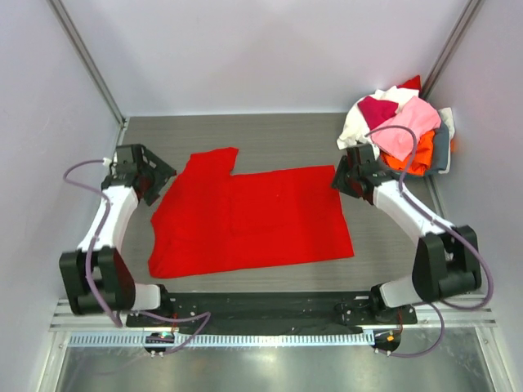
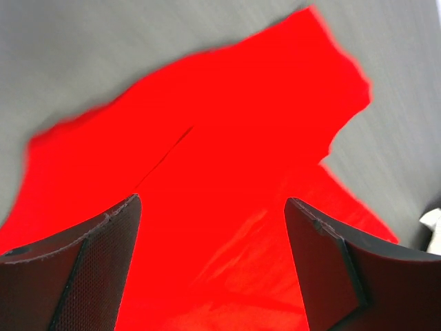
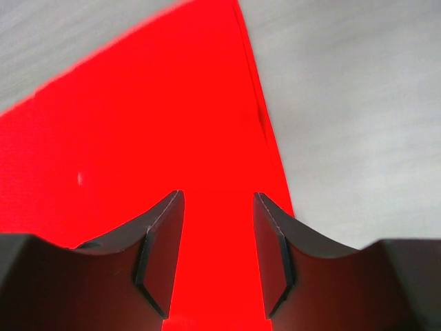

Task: Fold and stack the t-shirts
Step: Fold the tshirt

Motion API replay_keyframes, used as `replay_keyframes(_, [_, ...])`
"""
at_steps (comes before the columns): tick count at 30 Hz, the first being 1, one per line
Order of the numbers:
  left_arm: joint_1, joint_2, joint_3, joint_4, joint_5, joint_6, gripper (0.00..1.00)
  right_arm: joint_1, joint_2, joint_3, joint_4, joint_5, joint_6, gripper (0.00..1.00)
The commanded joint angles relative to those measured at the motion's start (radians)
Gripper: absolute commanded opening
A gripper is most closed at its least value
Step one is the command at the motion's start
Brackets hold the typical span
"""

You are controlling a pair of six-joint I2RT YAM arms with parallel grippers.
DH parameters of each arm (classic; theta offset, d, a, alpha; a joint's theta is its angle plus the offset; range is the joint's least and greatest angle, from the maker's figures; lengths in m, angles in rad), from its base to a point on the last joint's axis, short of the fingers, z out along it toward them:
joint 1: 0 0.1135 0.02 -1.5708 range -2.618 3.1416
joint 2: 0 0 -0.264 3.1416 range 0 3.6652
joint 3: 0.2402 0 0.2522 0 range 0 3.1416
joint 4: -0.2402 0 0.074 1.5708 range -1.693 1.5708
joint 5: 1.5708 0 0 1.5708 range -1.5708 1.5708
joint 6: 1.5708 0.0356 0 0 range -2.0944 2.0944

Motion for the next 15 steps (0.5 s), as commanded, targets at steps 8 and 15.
replay_keyframes(8, [-0.023, 0.442, 0.391, 0.157, 0.071, 0.026, 0.83, -0.017, 0.411, 0.363, 0.097, 0.084, -0.153, 0.51])
replay_keyframes(15, [-0.026, 0.632, 0.58, 0.131, 0.054, 0.044, 0.82, -0.046, 0.574, 0.492, 0.097, 0.09, -0.166, 0.51])
